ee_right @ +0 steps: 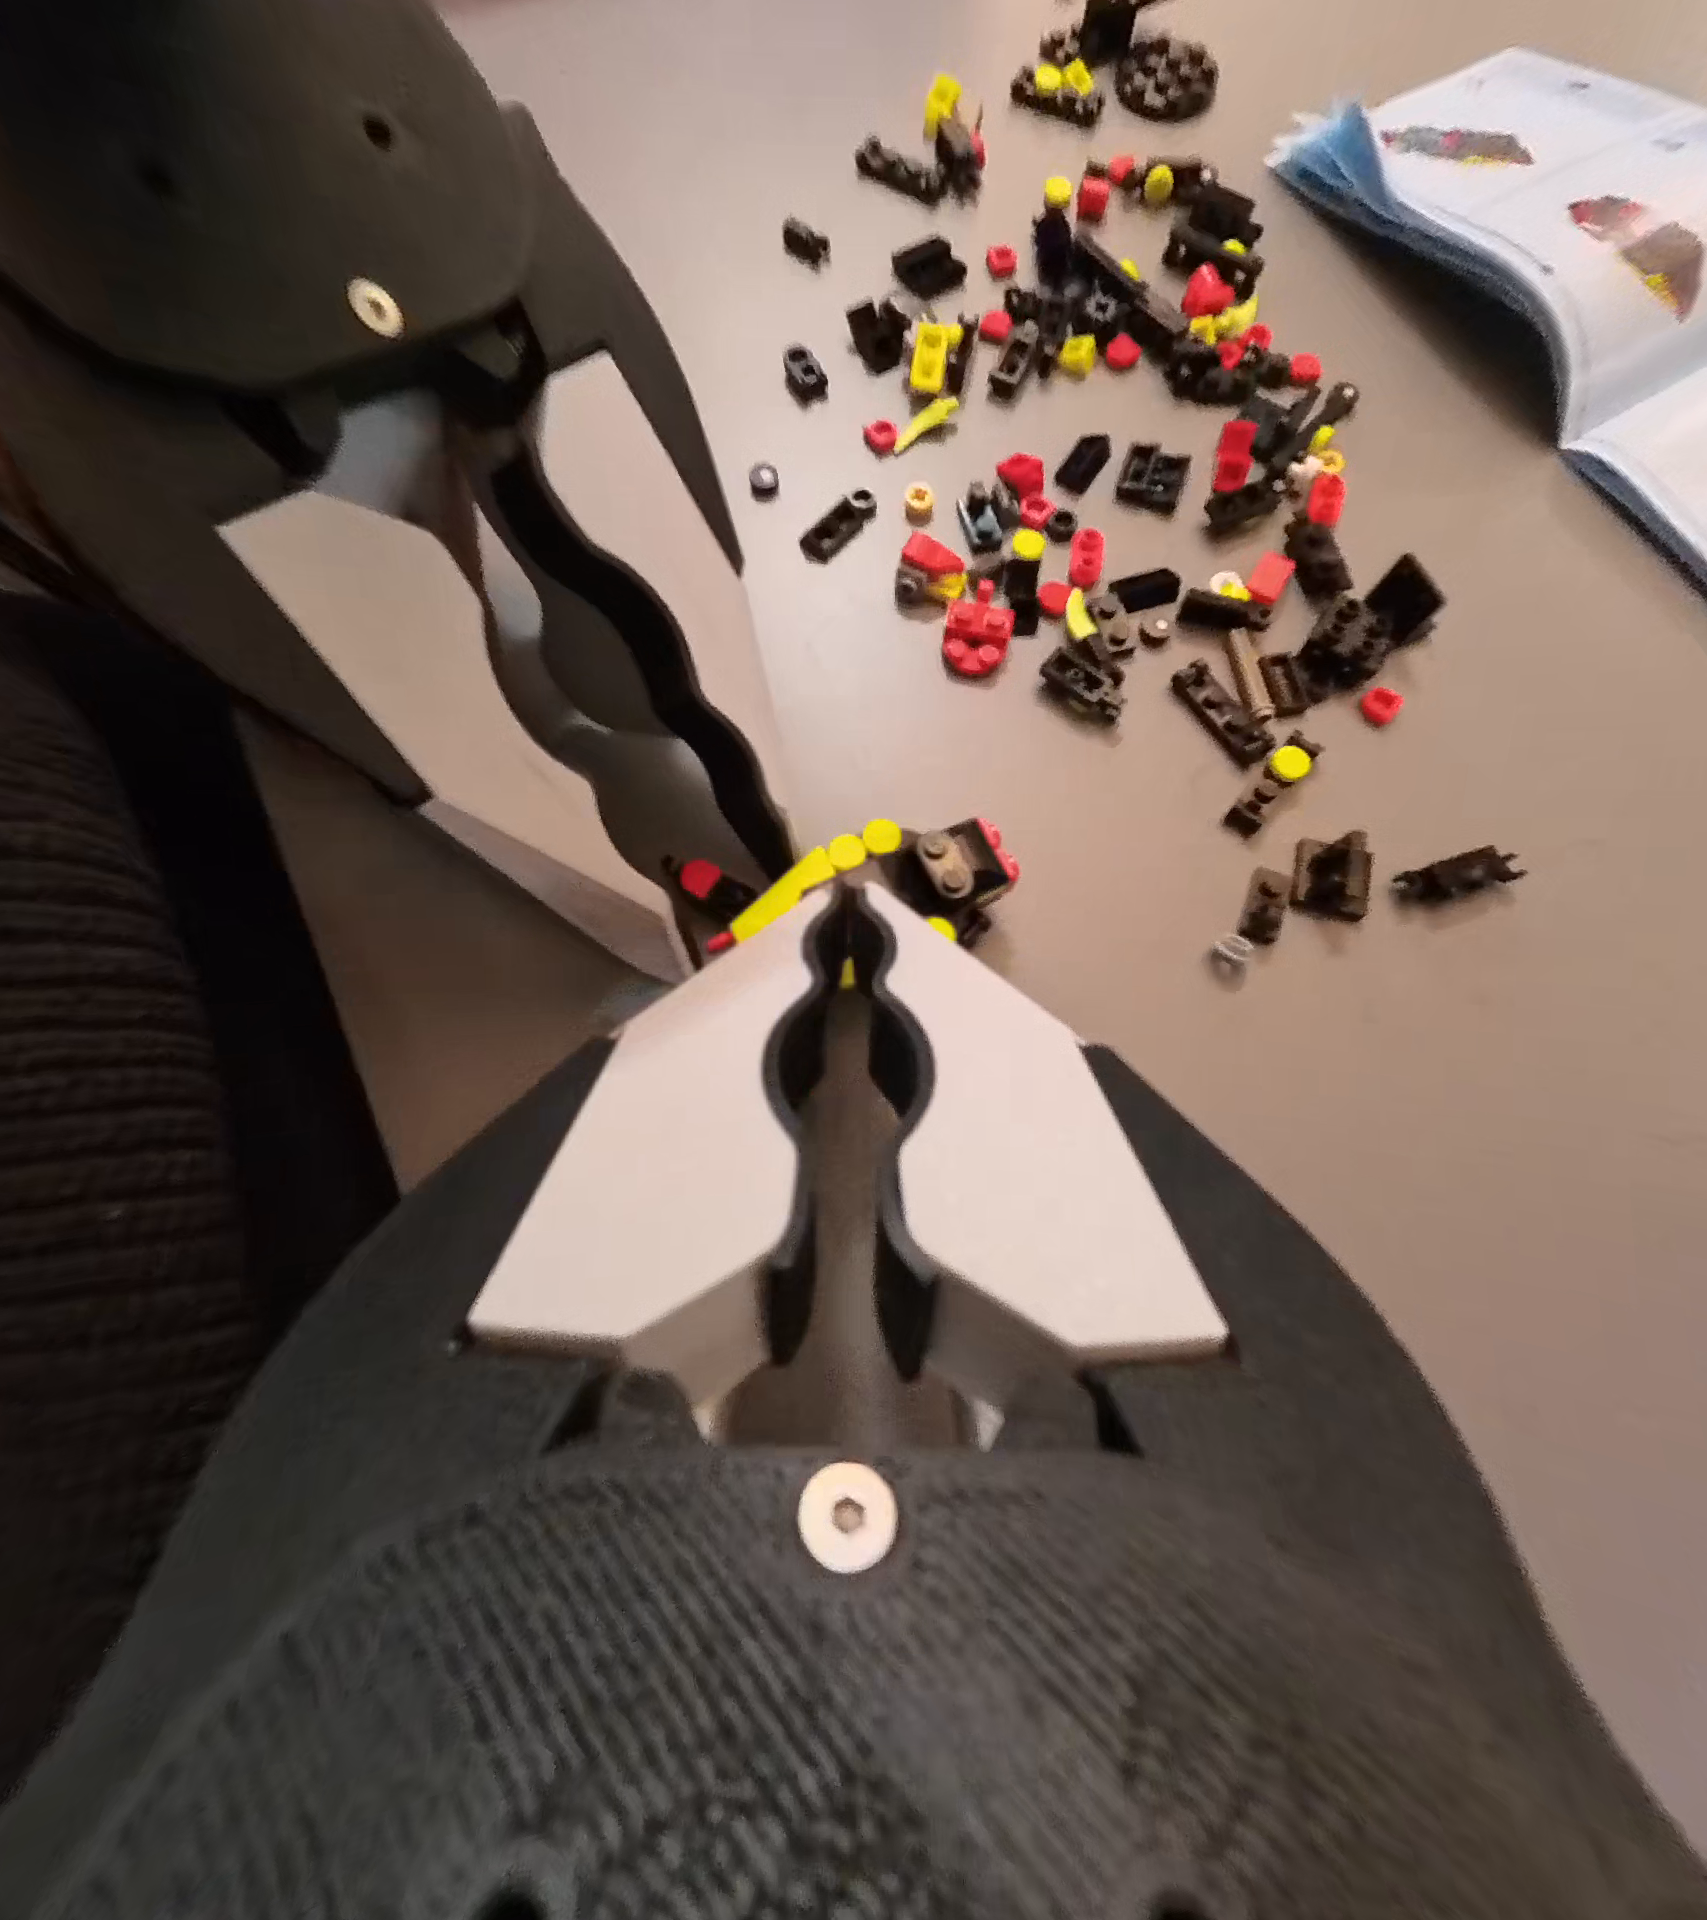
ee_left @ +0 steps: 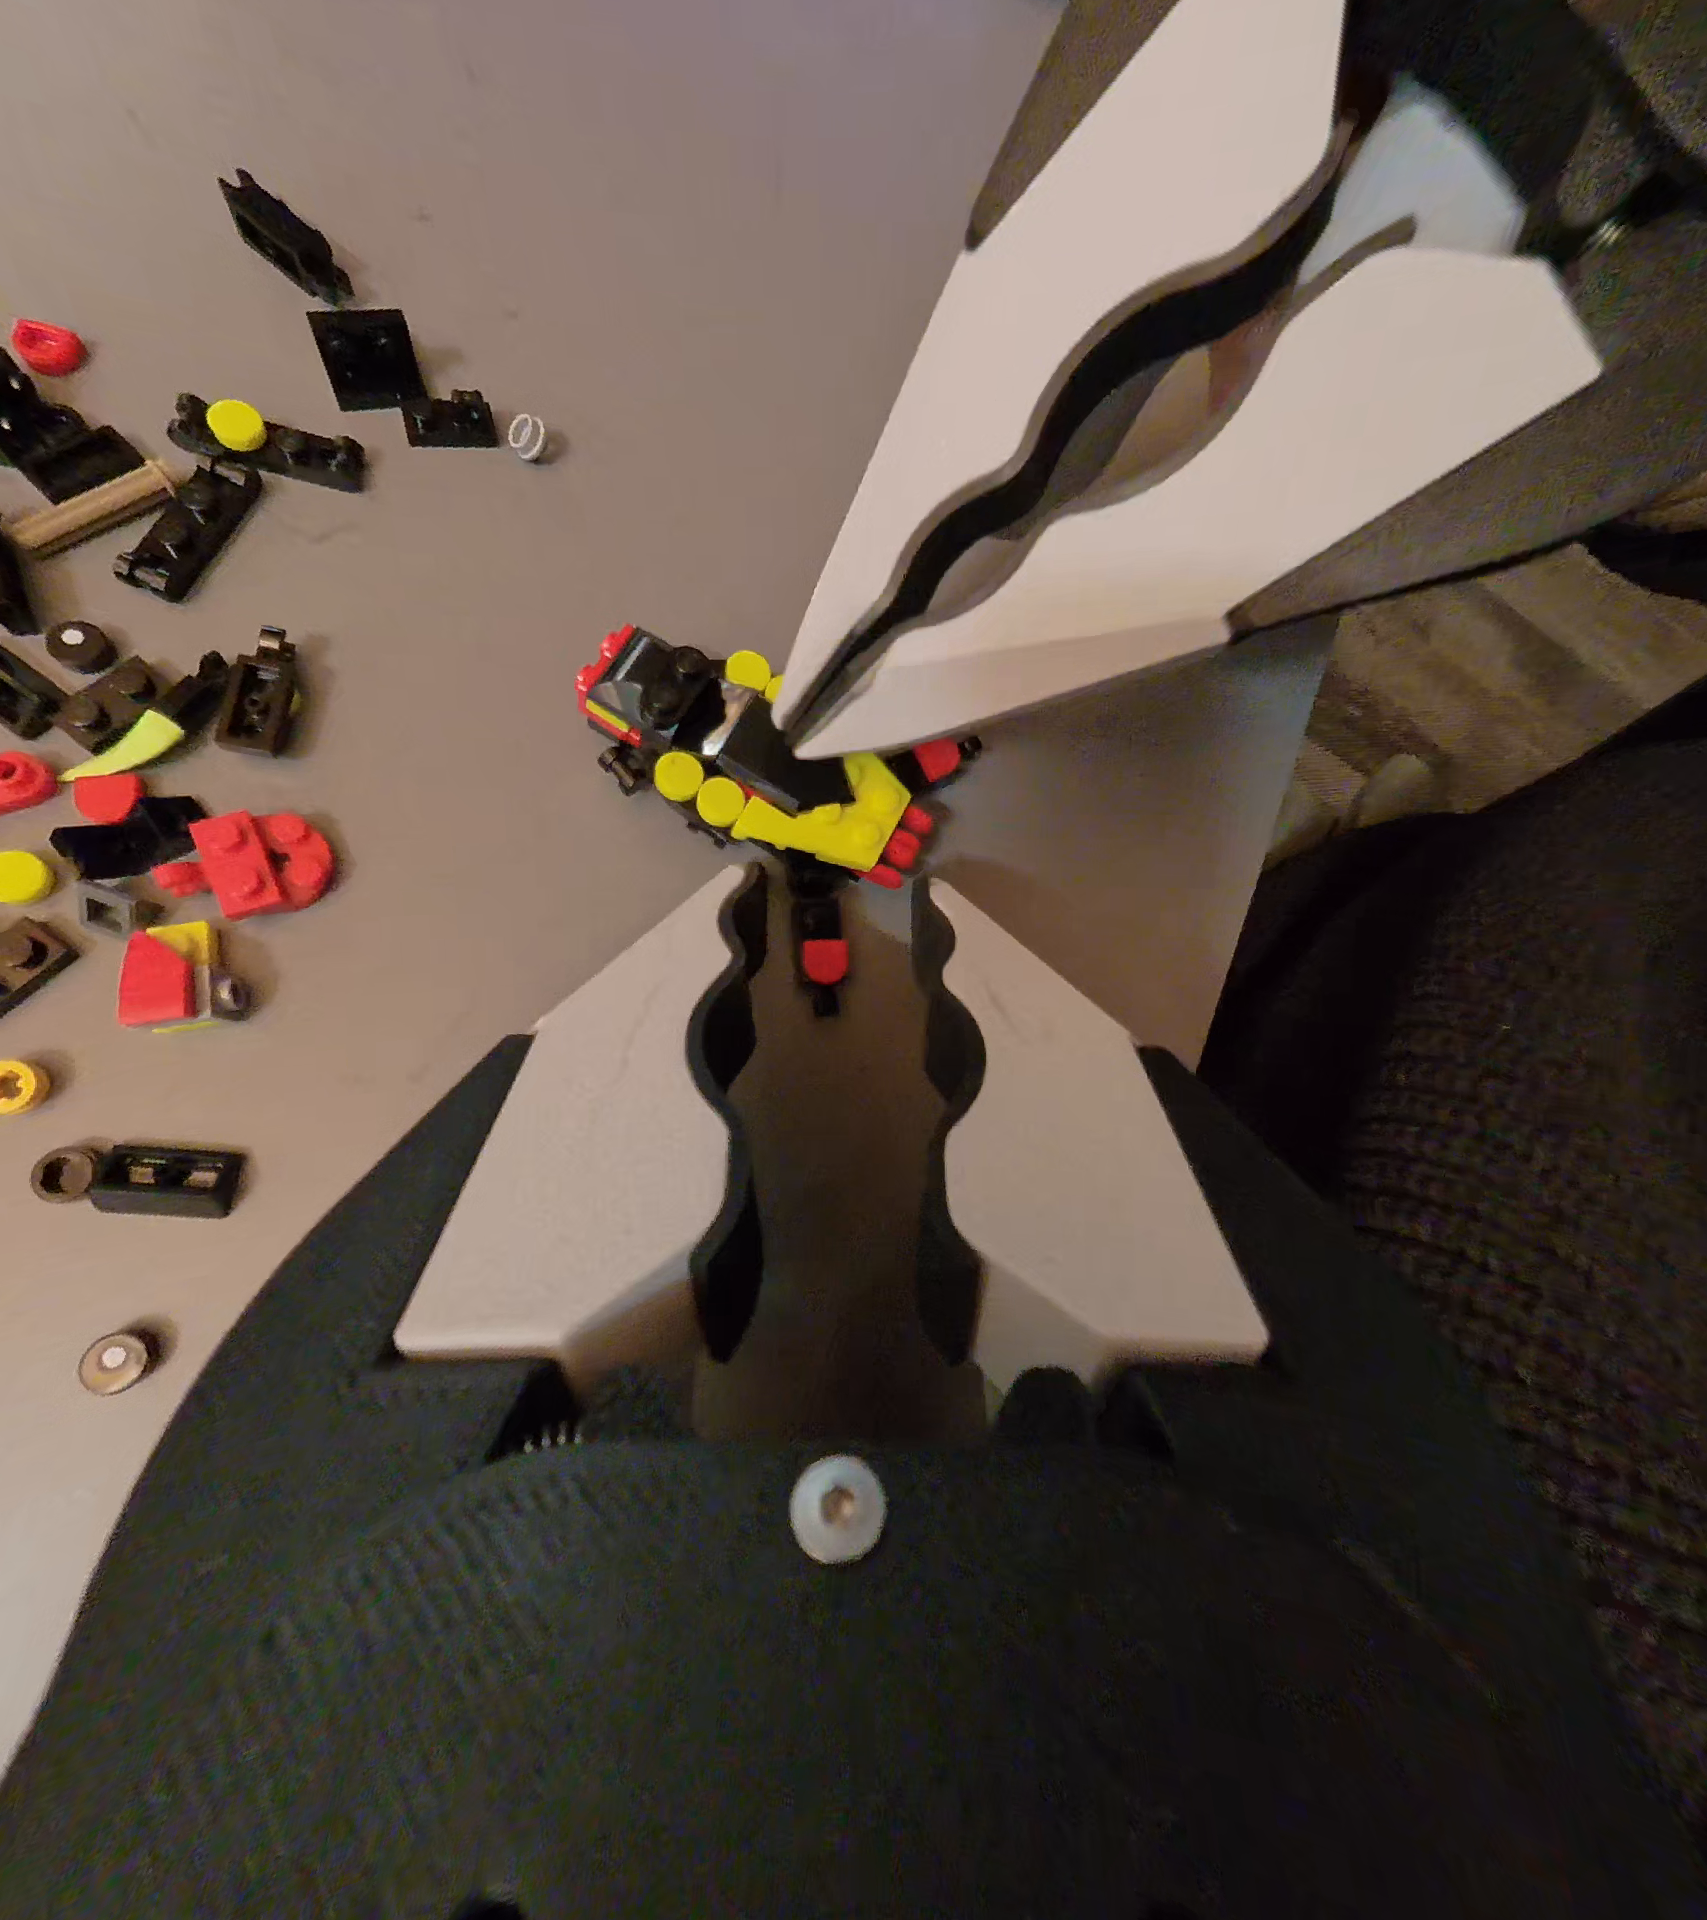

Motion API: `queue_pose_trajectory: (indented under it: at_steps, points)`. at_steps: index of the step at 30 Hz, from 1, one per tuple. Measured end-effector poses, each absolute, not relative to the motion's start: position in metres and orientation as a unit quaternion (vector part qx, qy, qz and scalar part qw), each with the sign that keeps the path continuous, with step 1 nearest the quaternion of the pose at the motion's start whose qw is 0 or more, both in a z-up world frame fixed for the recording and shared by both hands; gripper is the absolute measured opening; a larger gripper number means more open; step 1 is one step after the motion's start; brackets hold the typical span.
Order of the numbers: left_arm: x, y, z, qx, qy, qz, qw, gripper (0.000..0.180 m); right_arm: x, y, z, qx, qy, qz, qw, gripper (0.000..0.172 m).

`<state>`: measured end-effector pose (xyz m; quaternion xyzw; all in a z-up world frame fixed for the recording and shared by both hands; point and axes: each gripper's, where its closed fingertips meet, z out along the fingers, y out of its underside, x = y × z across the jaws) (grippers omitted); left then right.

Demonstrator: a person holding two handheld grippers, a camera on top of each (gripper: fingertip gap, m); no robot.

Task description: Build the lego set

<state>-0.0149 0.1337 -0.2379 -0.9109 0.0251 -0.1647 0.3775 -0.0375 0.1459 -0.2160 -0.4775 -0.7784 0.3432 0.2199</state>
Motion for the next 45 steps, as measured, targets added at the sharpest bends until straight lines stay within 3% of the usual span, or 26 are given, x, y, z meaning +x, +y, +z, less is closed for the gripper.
queue_pose_trajectory:
  at_steps: [1, 45]
  points:
    - [-0.0155, 0.1343, -0.2382, -0.912, 0.024, -0.159, 0.378, 0.025, -0.0379, 0.1464, -0.2178, -0.475, -0.782, 0.335, 0.225, 0.0]
    - [-0.0167, 0.1354, -0.2388, -0.92, -0.008, -0.143, 0.365, 0.018, -0.0382, 0.1484, -0.2179, -0.52, -0.736, 0.388, 0.193, 0.0]
